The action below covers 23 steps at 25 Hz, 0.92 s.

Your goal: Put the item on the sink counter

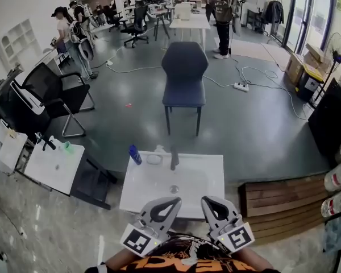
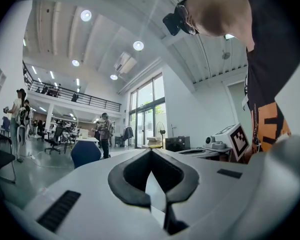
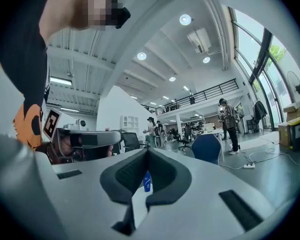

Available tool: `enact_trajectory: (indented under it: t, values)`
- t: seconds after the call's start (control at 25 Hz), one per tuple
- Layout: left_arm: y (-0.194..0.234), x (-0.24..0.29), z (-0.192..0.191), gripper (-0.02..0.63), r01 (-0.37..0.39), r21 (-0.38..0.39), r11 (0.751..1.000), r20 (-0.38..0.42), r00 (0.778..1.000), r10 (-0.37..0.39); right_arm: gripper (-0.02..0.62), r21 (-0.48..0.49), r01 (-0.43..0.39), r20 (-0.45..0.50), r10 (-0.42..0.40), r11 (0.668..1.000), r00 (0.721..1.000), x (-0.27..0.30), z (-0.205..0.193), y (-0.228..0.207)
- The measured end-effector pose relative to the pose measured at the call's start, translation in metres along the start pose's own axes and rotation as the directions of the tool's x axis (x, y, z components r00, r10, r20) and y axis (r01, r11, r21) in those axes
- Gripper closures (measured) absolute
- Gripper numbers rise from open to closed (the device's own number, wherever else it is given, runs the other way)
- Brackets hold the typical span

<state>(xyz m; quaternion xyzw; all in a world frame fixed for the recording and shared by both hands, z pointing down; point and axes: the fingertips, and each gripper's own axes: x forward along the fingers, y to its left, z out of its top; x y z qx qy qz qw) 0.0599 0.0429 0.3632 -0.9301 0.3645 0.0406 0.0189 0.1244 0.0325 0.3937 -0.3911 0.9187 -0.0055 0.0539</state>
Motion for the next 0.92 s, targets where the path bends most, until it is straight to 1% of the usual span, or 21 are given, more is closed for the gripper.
enact_trajectory:
  t: [0.16,0.36,0.44,0.52,0.6,0.76,0.92]
  values:
    - [-0.013,0.004,-0.002,0.589,0.012,0.019,1.000,-0.012,1.000,-0.011,0.581,0.014,0.003,0.011,-0.003,1.000,1.000,-0.009,-0.003,-0.002]
    - [-0.023,0.007,-0.004,0.589,0.007,0.030,1.000,-0.031,0.999,-0.006,0.581,0.018,-0.004,0.022,0.004,1.000,1.000,-0.016,-0.003,-0.004]
    - [-0.023,0.008,-0.008,0.589,-0.001,0.047,0.999,-0.041,0.999,0.003,0.581,0.017,-0.006,0.026,0.005,1.000,1.000,-0.018,-0.004,-0.004]
    - [-0.021,0.009,-0.013,0.589,-0.025,0.058,0.998,-0.051,0.998,0.028,0.581,0.028,-0.006,0.024,0.006,1.000,1.000,-0.018,-0.006,-0.005]
    - [-0.020,0.010,-0.015,0.589,-0.041,0.051,0.998,-0.054,0.998,0.044,0.581,0.034,-0.011,0.026,0.010,0.999,1.000,-0.017,-0.006,-0.005]
    - [-0.019,0.011,-0.015,0.588,-0.042,0.047,0.998,-0.057,0.997,0.044,0.581,0.025,-0.018,0.023,0.017,1.000,1.000,-0.019,-0.004,-0.002]
    - [-0.017,0.016,-0.019,0.589,-0.023,0.000,1.000,-0.052,0.998,0.023,0.581,0.007,-0.017,-0.003,0.017,1.000,1.000,-0.024,-0.009,-0.003]
